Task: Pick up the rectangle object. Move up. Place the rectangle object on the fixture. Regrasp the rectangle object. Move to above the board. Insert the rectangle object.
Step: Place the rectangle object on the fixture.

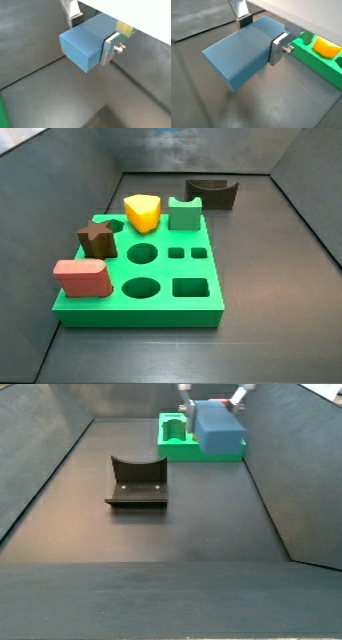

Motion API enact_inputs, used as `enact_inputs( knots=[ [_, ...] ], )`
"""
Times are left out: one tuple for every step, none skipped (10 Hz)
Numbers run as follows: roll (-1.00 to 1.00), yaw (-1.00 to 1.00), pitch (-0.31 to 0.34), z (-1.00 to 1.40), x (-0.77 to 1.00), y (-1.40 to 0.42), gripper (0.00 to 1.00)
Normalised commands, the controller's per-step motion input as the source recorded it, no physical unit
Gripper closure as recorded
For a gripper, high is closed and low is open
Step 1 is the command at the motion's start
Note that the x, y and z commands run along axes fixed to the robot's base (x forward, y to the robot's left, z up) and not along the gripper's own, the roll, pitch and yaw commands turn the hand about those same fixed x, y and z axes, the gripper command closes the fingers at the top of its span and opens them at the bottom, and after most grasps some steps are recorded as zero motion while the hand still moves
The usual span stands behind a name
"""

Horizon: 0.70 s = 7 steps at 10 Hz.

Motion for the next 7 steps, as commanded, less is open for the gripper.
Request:
enact_inputs(
  knots=[
    [0.06, -0.43, 0.117, -0.13, 1.00, -0.76, 1.00],
    [0.06, -0.32, 0.102, -0.11, 1.00, -0.67, 1.00],
    [0.06, -0.16, 0.096, -0.09, 1.00, -0.50, 1.00],
    [0.06, -0.09, 0.097, -0.07, 1.00, -0.44, 1.00],
    [0.06, -0.03, 0.100, -0.05, 1.00, -0.31, 1.00],
    [0.06, -0.01, 0.109, -0.04, 0.95, -0.22, 1.00],
    [0.06, 0.01, 0.123, -0.02, 0.80, -0.13, 1.00]
  ],
)
